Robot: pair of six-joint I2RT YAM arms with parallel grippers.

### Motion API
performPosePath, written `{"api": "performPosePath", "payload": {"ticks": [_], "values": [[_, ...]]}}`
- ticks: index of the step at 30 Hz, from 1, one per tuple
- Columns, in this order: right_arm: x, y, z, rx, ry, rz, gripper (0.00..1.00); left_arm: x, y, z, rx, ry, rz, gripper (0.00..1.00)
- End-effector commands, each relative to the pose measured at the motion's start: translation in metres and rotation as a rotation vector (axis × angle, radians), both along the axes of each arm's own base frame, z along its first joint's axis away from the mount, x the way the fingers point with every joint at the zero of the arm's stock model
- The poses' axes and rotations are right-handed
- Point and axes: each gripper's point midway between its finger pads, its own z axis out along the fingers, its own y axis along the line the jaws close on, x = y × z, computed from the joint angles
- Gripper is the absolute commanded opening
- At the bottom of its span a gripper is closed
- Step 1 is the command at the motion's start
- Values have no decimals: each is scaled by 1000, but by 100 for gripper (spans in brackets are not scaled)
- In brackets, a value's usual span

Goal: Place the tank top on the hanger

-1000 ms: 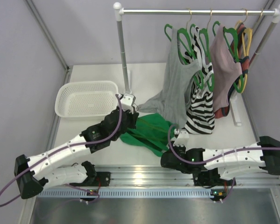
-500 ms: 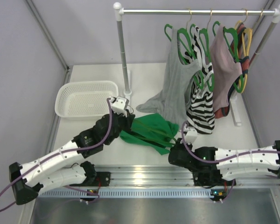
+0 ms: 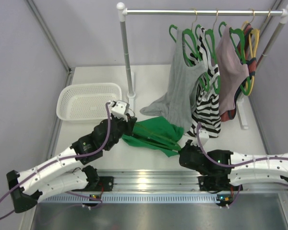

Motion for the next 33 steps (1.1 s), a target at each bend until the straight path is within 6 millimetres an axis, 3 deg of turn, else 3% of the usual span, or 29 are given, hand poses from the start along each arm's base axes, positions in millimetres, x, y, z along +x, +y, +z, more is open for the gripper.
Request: {"api": "performPosePath", "payload": {"ticks": [1, 10, 20, 33], "values": [[7, -21, 11, -55, -34, -27, 0, 5, 9, 16, -9, -76, 31, 0], [7, -27, 19, -45, -37, -18, 0, 11, 14, 16, 20, -79, 71, 0], [4, -20, 37, -32, -37, 30, 0, 19, 12, 13, 32, -69, 109, 0], [-1, -24, 33, -41, -13, 53, 0, 30, 13, 11, 59, -56, 182, 0]]}}
